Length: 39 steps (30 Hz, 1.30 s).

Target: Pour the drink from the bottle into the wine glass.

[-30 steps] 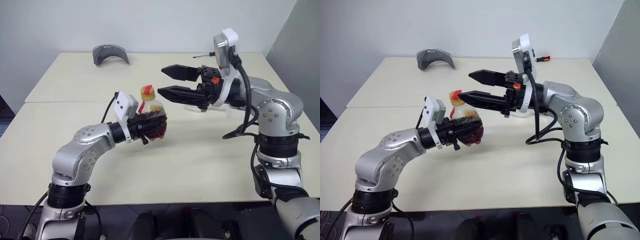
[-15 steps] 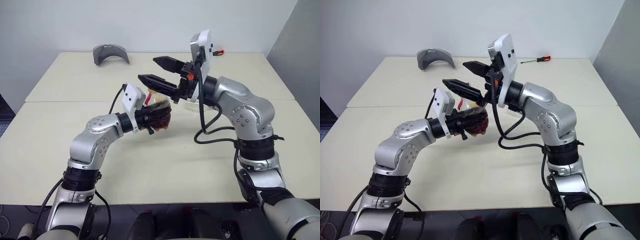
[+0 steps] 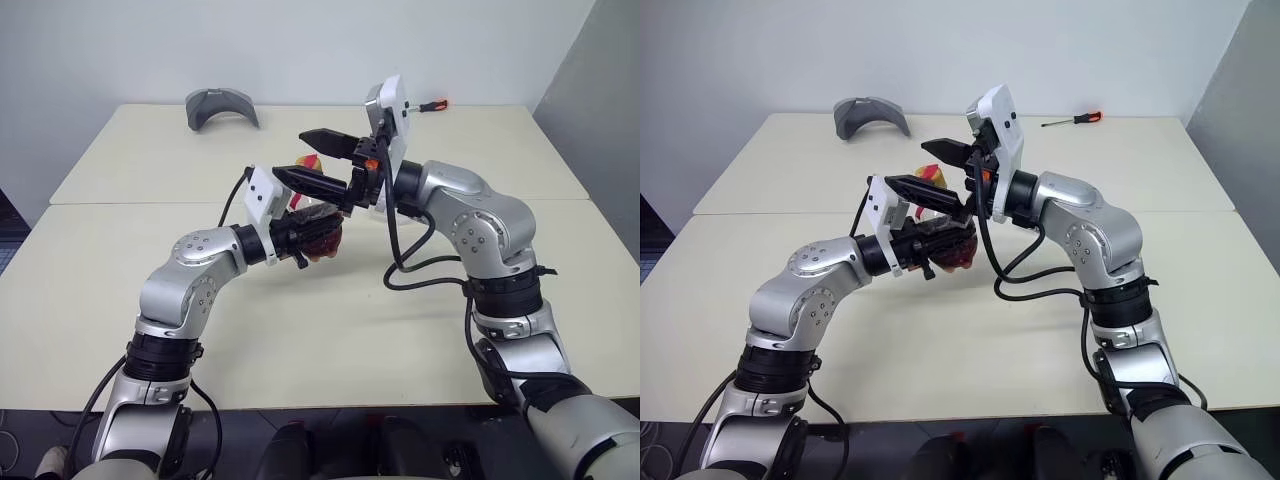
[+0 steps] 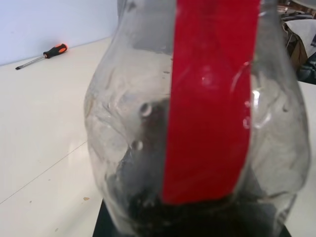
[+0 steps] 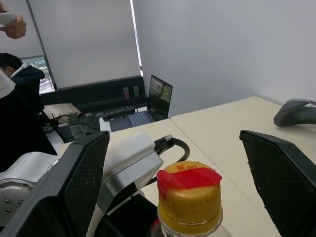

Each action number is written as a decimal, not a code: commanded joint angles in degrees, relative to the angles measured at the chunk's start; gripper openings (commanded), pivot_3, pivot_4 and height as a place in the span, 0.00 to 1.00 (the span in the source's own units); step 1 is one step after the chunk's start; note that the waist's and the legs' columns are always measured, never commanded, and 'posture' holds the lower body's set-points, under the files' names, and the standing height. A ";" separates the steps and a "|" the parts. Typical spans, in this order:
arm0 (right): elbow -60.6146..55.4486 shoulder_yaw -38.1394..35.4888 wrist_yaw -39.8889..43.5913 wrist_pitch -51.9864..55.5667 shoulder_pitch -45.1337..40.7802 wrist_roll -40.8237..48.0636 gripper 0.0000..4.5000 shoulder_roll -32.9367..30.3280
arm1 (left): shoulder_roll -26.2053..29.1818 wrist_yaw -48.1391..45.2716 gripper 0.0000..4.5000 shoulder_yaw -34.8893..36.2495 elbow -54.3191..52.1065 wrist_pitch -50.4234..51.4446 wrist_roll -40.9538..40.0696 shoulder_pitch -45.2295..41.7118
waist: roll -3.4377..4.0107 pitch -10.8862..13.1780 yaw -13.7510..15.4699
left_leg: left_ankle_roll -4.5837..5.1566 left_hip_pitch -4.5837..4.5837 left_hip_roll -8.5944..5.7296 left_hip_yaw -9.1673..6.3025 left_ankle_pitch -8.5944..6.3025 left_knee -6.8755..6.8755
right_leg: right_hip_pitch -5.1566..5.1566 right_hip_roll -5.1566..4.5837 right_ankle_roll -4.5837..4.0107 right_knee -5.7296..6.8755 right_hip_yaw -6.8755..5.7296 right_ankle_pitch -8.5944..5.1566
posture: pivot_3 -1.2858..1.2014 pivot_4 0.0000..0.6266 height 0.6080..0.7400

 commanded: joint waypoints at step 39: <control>2.75 0.46 25.13 -3.30 -4.13 2.04 0.96 -6.61 | 9.06 -3.45 0.20 4.70 -12.61 5.65 -7.91 7.89 | 0.09 0.07 0.18 | 0.00 0.05 0.00 -0.08 0.00 0.00 | 0.07 -0.01 -0.01 -0.07 -0.03 0.00 | 0.52 0.24 1.00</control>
